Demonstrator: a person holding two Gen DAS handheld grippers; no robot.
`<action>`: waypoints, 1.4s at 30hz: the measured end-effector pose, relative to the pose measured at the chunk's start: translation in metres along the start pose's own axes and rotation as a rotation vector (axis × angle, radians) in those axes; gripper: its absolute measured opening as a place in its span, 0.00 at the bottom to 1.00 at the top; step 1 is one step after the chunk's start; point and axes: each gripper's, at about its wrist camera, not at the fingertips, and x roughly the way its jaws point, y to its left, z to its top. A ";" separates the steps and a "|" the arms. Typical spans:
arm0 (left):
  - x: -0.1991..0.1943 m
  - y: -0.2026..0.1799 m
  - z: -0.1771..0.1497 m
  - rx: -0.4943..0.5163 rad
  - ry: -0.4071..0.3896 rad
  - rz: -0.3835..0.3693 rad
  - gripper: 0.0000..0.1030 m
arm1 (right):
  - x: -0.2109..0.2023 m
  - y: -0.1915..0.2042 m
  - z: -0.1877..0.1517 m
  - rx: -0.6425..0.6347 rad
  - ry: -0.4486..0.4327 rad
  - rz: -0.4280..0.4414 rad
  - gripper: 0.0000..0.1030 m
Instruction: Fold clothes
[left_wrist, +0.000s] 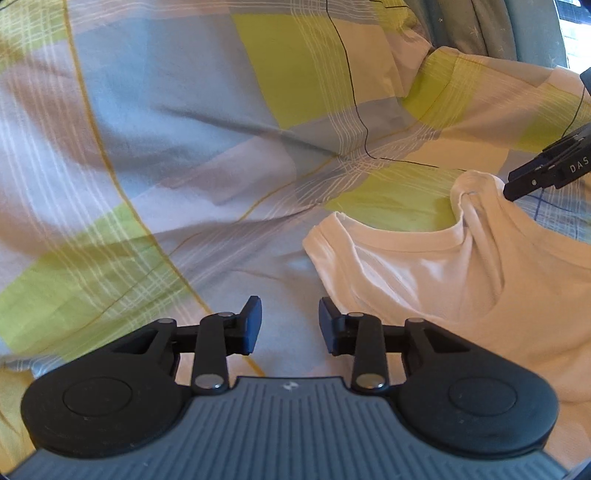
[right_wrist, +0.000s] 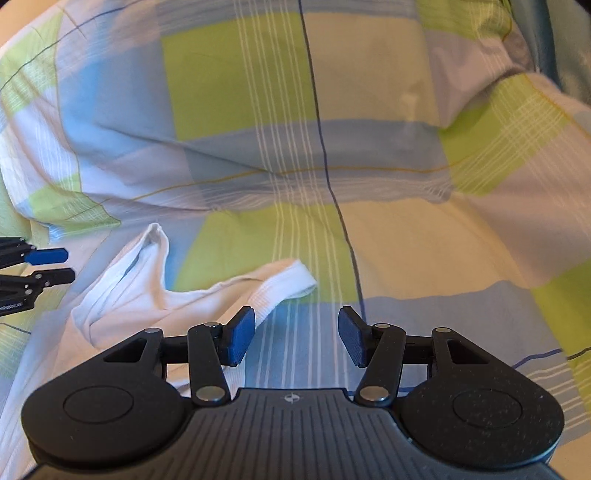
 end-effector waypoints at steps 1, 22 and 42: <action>0.009 0.001 0.002 0.004 -0.004 -0.017 0.30 | 0.006 -0.002 -0.001 -0.001 0.005 0.014 0.53; 0.045 0.000 0.033 -0.092 -0.106 -0.091 0.06 | 0.010 -0.029 0.002 0.128 -0.075 0.135 0.50; 0.002 0.066 -0.011 -0.311 -0.034 0.076 0.18 | 0.045 -0.024 0.023 0.255 0.006 0.333 0.11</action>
